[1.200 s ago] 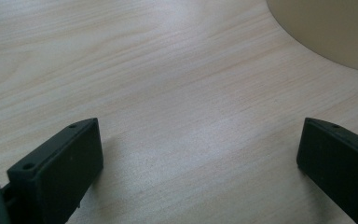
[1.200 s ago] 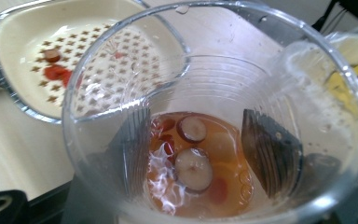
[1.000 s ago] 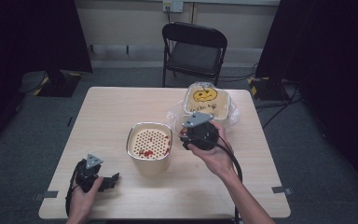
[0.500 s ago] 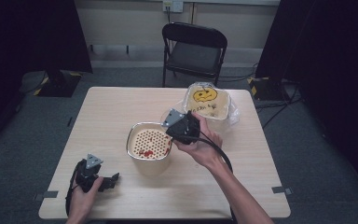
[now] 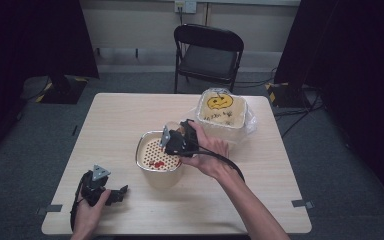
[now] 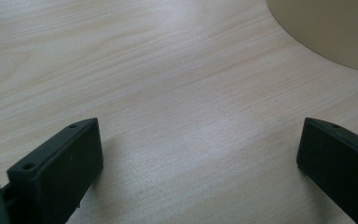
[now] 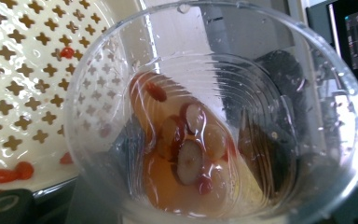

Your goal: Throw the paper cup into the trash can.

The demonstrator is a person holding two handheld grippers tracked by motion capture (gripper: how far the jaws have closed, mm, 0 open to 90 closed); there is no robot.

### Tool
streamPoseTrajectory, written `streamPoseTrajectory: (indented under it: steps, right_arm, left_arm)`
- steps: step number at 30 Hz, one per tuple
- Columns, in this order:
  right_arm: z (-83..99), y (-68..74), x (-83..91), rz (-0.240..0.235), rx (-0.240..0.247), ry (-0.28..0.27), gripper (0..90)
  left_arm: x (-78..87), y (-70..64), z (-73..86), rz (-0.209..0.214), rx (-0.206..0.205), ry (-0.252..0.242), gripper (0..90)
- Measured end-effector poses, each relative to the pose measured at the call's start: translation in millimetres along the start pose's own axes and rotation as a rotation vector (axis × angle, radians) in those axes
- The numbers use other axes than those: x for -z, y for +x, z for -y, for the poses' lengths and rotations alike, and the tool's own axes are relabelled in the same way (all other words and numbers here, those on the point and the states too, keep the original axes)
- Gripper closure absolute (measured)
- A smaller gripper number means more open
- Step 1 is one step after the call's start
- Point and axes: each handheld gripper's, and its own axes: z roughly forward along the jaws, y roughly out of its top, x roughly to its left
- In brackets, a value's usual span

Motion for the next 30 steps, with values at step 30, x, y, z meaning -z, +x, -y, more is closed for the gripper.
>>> streamPoseTrajectory:
  steps: [30]
  right_arm:
    - [-16.1, 16.1, -12.9, 0.223, 0.346, 0.124, 46.8]
  left_arm:
    - [0.0, 0.0, 0.0, 0.0, -0.001, 0.0, 0.0]
